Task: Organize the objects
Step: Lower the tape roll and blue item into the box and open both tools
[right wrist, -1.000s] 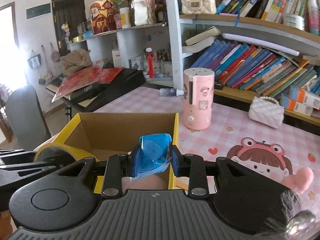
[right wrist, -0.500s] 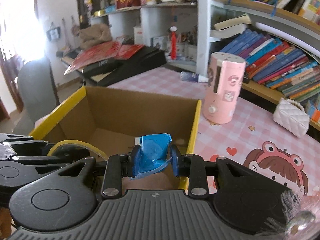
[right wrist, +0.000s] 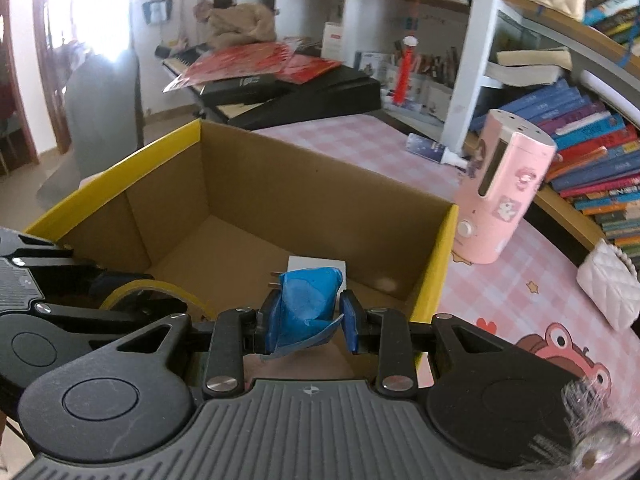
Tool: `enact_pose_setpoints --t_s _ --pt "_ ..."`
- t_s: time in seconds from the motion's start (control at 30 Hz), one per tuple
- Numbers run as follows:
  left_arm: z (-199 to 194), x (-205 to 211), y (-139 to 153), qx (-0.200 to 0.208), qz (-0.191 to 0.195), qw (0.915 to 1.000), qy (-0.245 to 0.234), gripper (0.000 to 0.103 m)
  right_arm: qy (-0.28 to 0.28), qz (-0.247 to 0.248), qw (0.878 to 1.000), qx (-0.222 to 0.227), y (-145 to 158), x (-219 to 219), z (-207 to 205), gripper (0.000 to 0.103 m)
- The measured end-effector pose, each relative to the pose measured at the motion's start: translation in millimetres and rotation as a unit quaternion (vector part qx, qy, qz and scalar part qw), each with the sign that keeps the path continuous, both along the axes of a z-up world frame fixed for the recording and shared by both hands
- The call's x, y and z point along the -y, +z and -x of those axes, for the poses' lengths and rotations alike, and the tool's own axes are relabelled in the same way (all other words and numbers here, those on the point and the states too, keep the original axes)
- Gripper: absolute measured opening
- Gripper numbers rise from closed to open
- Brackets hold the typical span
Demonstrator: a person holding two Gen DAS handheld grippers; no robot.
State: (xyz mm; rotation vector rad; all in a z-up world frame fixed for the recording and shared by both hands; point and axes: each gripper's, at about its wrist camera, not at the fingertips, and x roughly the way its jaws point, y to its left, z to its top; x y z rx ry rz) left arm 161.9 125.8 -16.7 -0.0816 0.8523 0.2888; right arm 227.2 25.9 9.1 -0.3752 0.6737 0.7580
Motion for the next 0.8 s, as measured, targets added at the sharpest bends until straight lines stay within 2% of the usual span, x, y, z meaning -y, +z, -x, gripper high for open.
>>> enact_pose_setpoints --t_s 0.13,0.3,0.43,0.57,0.8 --pt "1 3 0 0.001 -0.003 1.0000 -0.003 0.046 0.012 0.019 1.000 0.011 -2 -5 1 0.029" --pt "4 8 2 0.002 -0.020 0.9998 -0.007 0.057 0.020 0.031 0.999 0.016 -3 -7 2 0.030" --pt "10 8 9 0.019 -0.028 0.9994 -0.004 0.080 0.013 0.023 1.000 0.007 -2 -5 0 0.032" --pt "15 9 17 0.036 -0.030 0.9989 -0.005 0.087 -0.008 0.007 1.000 0.007 2 0 0 0.044" --pt "28 9 23 0.049 -0.018 0.9986 -0.008 0.094 -0.039 -0.015 0.999 0.017 11 14 13 0.051"
